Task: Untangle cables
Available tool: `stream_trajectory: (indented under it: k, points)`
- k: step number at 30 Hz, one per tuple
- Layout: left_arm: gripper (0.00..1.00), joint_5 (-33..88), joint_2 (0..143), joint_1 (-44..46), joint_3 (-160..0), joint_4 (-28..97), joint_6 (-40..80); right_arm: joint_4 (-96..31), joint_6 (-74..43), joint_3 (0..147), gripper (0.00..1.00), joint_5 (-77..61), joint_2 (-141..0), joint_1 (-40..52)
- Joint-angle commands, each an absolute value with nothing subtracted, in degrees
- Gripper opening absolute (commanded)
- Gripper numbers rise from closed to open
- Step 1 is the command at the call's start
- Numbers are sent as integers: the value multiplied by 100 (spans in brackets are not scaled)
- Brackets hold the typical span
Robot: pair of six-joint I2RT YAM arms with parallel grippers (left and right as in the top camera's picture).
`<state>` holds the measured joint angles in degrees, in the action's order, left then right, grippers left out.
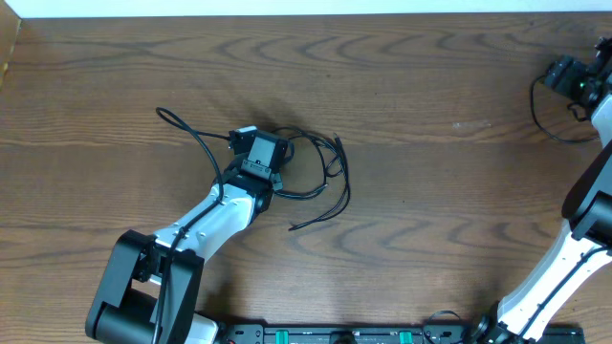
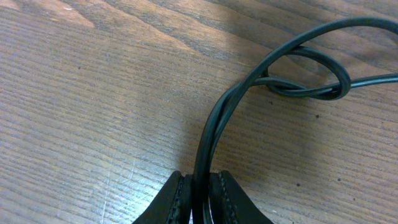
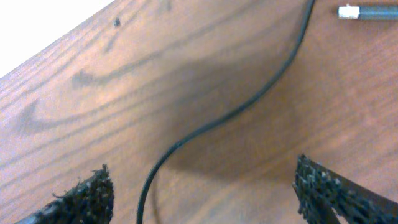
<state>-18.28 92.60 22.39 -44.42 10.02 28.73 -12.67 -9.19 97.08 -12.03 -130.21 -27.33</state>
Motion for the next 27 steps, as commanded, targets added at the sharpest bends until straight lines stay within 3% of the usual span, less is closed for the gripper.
stream_trajectory:
  k: [1,3,16,27]
  points:
    - [17,-1844,9319,2233,-4484,1000,2967,-1686,-696,9773,84,-1157,-12728,-2502]
    - [21,-1844,9319,2233,-4484,1002,2967,-1903,-676,9771,83,-980,-12811,-2362]
    - [21,-1844,9319,2233,-4484,1002,2967,-2014,-659,9771,82,904,-13045,-1758]
    - [22,-1844,9319,2233,-4484,1002,2965,-2512,-657,9771,71,-329,-13150,-1903]
